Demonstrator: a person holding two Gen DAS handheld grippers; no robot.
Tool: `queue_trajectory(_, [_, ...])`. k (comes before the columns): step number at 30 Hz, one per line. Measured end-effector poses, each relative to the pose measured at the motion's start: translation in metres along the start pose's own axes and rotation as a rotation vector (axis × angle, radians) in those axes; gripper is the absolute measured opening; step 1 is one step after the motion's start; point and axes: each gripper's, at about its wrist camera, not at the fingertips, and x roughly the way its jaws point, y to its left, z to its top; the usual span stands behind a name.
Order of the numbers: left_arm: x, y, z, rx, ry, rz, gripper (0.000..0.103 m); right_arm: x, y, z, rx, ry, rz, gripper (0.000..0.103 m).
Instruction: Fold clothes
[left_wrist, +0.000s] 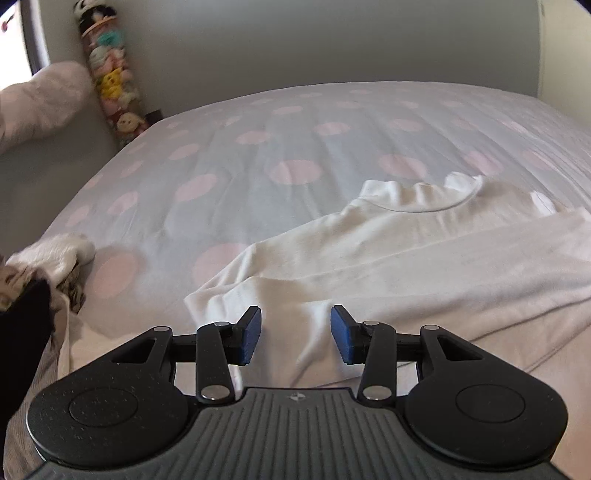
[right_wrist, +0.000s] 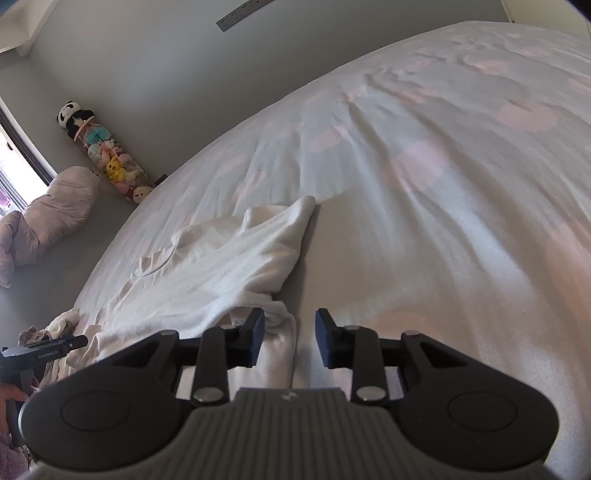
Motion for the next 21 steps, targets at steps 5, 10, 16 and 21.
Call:
queue_trajectory(5, [0.006, 0.026, -0.005, -0.122, 0.055, -0.012, 0.035, 0.003, 0.001, -0.002, -0.013, 0.008, 0.001, 0.035])
queue_trajectory(10, [0.008, 0.031, -0.011, -0.147, 0.086, -0.025, 0.029, 0.005, 0.007, -0.004, -0.082, 0.01, -0.026, 0.035])
queue_trajectory(16, [-0.005, 0.034, 0.0, -0.144, 0.069, -0.034, 0.009, 0.008, 0.015, -0.009, -0.191, 0.007, -0.079, 0.033])
queue_trajectory(21, [-0.024, 0.039, 0.014, -0.164, 0.027, -0.07, 0.009, 0.008, 0.025, -0.009, -0.254, -0.03, -0.045, 0.032])
